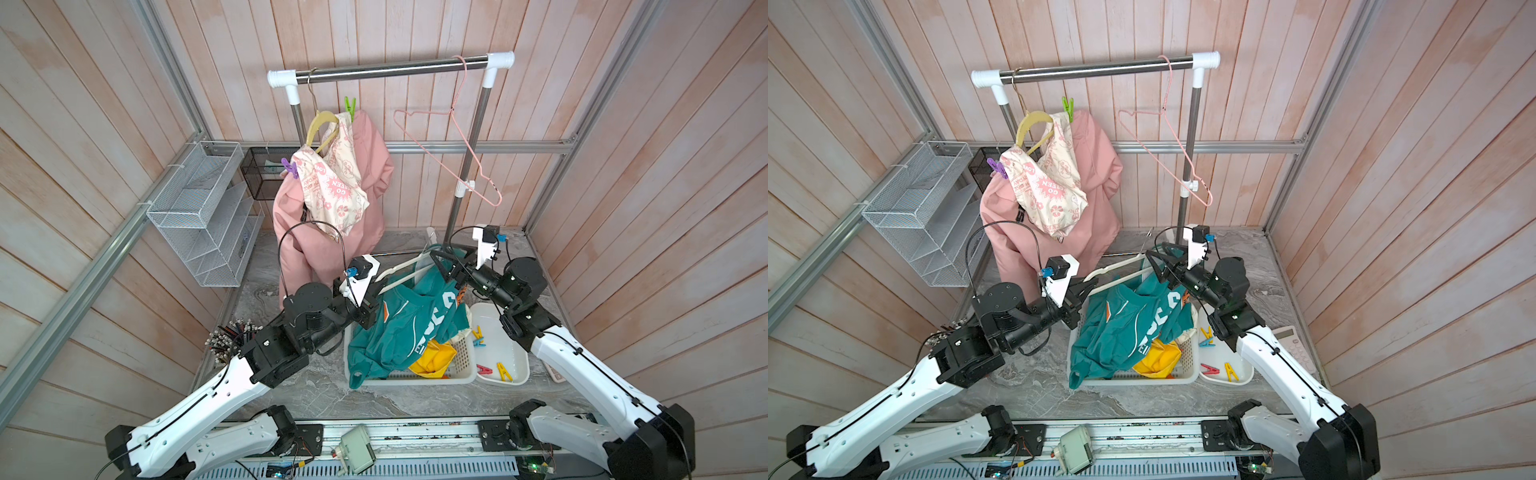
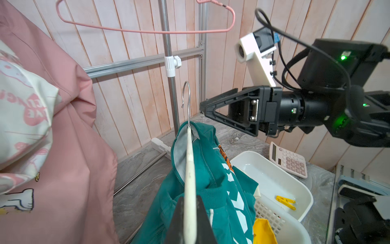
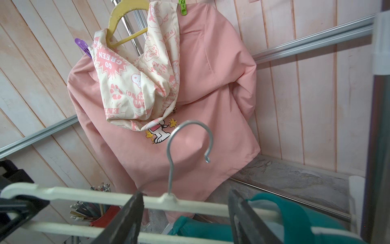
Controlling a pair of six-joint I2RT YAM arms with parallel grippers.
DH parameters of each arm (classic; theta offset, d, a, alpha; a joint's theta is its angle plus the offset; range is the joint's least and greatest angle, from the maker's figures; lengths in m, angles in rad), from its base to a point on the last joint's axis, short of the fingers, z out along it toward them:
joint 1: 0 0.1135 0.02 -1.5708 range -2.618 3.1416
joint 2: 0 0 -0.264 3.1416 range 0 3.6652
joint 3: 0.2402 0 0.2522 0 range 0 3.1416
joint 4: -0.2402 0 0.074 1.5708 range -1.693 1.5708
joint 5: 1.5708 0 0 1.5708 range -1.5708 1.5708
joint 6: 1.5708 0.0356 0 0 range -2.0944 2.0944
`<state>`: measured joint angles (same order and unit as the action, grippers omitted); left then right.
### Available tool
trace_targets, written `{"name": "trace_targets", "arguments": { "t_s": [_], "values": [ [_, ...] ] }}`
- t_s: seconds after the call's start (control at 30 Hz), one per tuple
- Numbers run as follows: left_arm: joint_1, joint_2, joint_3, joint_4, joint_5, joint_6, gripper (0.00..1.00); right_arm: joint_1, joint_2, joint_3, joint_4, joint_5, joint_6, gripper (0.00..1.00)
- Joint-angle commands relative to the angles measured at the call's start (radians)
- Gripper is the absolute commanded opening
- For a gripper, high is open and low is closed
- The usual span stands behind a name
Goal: Remove the clothespins securing jackets to the hanger
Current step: Remove the jacket from the hanger, then place the hanger on the clothesline.
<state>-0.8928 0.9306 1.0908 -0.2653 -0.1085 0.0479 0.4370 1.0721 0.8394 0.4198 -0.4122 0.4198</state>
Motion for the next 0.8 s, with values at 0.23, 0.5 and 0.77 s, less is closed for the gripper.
{"name": "trace_targets", "arguments": {
  "t_s": [0.23,0.5,0.77],
  "values": [
    [0.002,-0.059,0.086,-0.107,0.04,-0.049,0.0,-0.125,-0.09,-0.137,-0.013,0.042,-0.021,0.68],
    [0.002,-0.084,0.093,-0.204,0.078,-0.093,0.0,-0.164,-0.041,-0.175,-0.016,-0.005,-0.035,0.68],
    [0.001,-0.158,0.126,-0.23,-0.016,-0.081,0.0,-0.17,-0.039,-0.205,-0.021,0.055,-0.043,0.68]
  ]
}}
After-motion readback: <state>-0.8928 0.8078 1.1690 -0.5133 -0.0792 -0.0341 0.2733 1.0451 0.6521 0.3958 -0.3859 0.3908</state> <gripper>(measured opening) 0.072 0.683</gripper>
